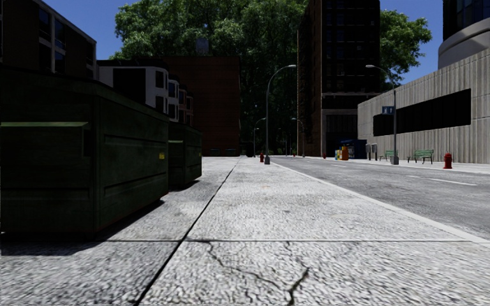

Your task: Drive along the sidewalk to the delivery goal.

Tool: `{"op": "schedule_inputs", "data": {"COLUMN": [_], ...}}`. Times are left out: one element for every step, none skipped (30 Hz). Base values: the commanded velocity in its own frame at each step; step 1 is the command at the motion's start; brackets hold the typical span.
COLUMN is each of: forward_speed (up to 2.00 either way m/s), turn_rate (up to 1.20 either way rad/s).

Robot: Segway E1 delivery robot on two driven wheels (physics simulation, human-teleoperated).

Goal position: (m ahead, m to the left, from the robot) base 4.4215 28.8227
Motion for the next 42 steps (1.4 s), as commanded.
{"op": "schedule_inputs", "data": {"forward_speed": [2.0,2.0,2.0,2.0,2.0,2.0,2.0,2.0,2.0,2.0,2.0,2.0,2.0,2.0,2.0,2.0,2.0,2.0,2.0,2.0,2.0,2.0,2.0,2.0,2.0,2.0,2.0,2.0,2.0,2.0,2.0,2.0,2.0,2.0,2.0,2.0,2.0,2.0,2.0,2.0,2.0,2.0], "turn_rate": [0.0,0.0,0.0,0.0,0.0,0.0,0.0,0.0,0.0,0.0,0.0,0.0,0.0,0.0,0.0,0.0,0.0,0.0,0.0,0.0,0.0,0.0,0.0,0.0,0.0,0.0,0.0,0.0,0.0,0.0,0.0,0.0,0.0,0.0,0.0,0.0,0.0,0.0,0.0,0.0,0.0,0.0]}}
